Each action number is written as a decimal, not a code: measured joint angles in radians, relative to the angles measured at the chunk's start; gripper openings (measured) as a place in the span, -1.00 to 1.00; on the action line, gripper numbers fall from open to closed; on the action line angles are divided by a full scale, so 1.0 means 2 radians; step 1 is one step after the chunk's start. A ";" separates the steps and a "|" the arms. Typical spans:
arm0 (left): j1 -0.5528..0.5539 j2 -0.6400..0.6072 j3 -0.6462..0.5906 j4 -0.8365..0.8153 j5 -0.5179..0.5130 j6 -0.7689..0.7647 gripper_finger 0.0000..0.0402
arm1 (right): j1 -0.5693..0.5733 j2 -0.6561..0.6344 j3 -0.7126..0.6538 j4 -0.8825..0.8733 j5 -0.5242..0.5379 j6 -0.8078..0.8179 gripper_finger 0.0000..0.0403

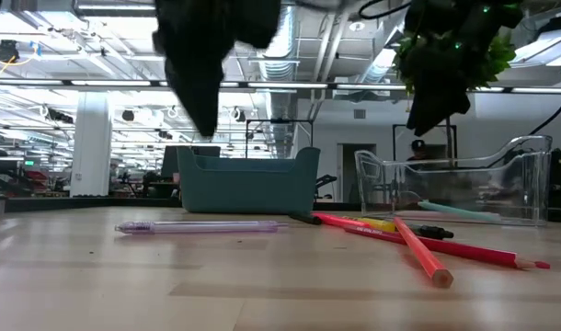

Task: Sort pens & pencils
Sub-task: Put the purple pen into the transparent bin

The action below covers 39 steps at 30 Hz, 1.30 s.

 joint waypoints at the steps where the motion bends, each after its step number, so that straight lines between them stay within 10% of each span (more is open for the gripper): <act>1: -0.003 0.016 0.000 0.012 0.016 0.006 -0.07 | 0.000 -0.003 0.000 0.000 0.000 0.000 0.10; 25: 0.018 0.093 -0.074 0.143 0.066 0.004 -0.08 | 0.005 -0.005 0.001 -0.014 -0.037 -0.009 0.06; 33: 0.020 0.094 -0.076 0.127 0.088 0.011 -0.86 | 0.018 -0.005 0.001 -0.012 -0.037 0.014 0.06; 39: 0.020 0.086 -0.073 0.126 0.088 -0.008 -0.88 | 0.040 -0.006 0.001 0.011 -0.046 0.052 0.06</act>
